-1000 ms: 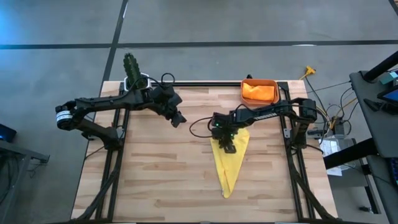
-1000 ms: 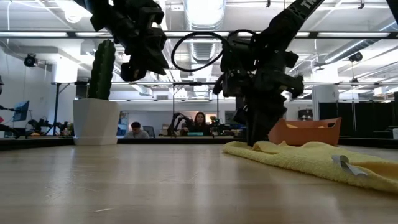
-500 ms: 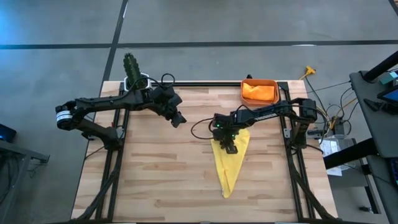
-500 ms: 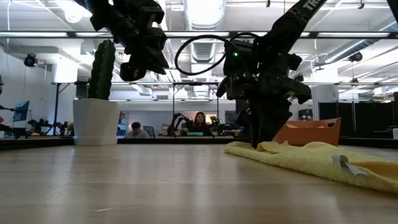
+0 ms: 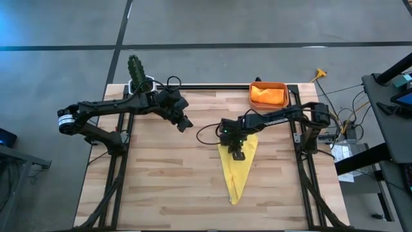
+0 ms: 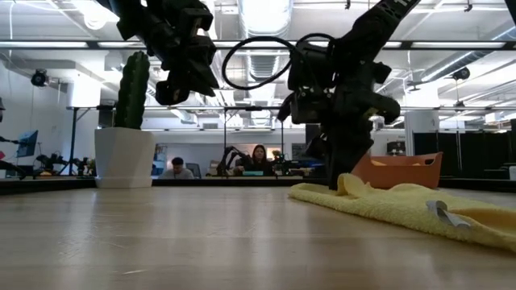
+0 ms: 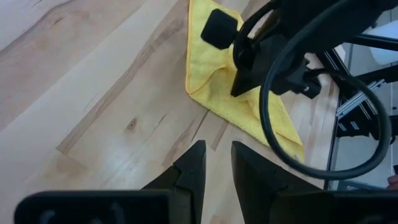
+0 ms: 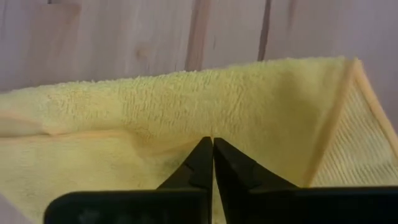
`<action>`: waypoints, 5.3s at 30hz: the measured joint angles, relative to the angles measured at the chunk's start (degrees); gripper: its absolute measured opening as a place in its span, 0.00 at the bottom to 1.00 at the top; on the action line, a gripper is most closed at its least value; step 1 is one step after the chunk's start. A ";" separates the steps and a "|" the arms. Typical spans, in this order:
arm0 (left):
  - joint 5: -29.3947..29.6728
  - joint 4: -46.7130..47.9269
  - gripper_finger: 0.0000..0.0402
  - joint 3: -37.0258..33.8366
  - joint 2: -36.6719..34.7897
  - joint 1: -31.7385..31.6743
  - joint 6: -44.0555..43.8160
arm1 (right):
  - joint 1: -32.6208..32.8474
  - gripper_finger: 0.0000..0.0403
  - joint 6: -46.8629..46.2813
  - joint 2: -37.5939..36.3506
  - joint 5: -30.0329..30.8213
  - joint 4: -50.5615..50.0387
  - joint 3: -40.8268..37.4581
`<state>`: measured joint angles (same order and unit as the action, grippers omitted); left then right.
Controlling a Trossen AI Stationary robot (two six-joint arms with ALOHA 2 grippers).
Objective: Roll microfiber towels into tight, uniform cylinder then place into a basket
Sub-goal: Fold the yellow towel
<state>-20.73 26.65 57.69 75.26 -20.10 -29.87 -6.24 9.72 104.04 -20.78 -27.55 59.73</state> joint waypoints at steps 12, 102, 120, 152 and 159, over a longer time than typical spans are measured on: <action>-0.02 -0.61 0.15 0.00 -0.02 -0.02 0.08 | -0.15 0.02 -3.32 -13.95 7.31 -7.26 4.91; 2.58 -24.43 0.15 -7.58 0.24 1.97 -5.49 | -0.04 0.07 -5.23 -20.25 5.20 -3.17 1.76; 2.97 -34.71 0.15 -8.57 0.28 2.04 -4.20 | -1.32 0.07 0.05 -22.78 9.15 -7.39 1.79; -2.78 -22.56 0.15 -8.70 -1.92 2.51 2.23 | -8.70 0.53 7.00 5.69 3.01 9.37 2.05; -2.86 -22.56 0.15 -8.76 -1.86 2.51 2.32 | -6.16 0.46 7.41 6.21 8.25 9.15 2.03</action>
<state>-23.59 4.10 48.93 73.41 -17.58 -27.55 -12.40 17.13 110.25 -12.52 -18.39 61.76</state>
